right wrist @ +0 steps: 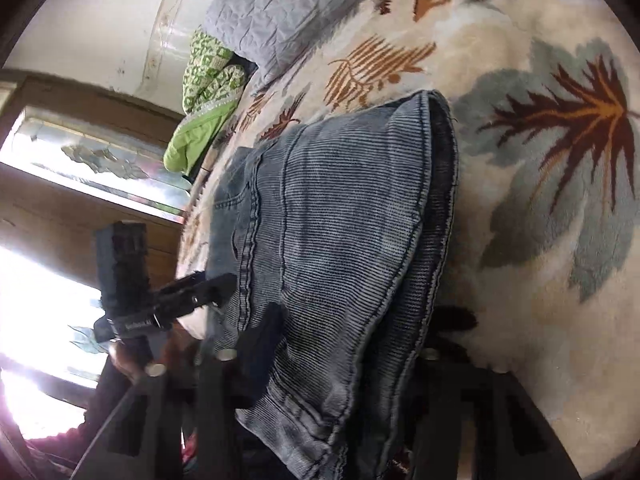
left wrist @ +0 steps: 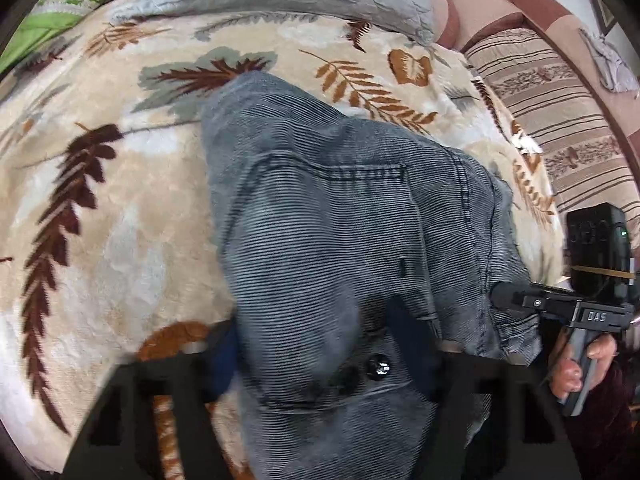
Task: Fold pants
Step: 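Grasp the jeans with the left tool while the right tool holds the edge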
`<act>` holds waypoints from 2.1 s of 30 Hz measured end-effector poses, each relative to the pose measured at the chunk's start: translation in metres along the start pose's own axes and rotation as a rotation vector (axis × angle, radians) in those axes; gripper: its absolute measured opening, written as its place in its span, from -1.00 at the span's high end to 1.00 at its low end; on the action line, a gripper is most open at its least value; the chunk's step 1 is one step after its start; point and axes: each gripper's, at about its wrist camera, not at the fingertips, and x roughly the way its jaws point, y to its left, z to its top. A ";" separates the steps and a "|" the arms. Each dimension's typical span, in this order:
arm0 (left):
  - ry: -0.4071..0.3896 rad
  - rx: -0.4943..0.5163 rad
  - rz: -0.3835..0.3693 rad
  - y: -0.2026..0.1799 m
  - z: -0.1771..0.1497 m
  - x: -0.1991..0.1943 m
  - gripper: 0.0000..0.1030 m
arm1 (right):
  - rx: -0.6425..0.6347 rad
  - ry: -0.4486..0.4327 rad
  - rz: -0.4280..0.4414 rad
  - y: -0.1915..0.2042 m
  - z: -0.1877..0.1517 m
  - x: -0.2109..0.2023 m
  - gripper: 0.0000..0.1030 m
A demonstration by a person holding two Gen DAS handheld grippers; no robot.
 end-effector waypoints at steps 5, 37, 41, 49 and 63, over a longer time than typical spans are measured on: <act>-0.027 0.038 0.022 -0.008 0.000 -0.008 0.44 | -0.053 -0.077 -0.019 0.018 0.002 -0.006 0.41; -0.225 0.021 0.184 0.022 0.126 -0.103 0.49 | -0.191 -0.169 0.063 0.109 0.138 0.001 0.42; -0.171 -0.027 0.170 0.044 0.121 -0.074 0.49 | -0.174 -0.128 0.052 0.102 0.147 0.027 0.42; -0.027 -0.088 0.176 0.066 0.101 0.001 0.43 | -0.125 -0.045 -0.033 0.060 0.135 0.083 0.42; -0.044 -0.078 0.250 0.067 0.094 0.013 -0.09 | -0.070 -0.039 0.012 0.017 0.128 0.106 0.20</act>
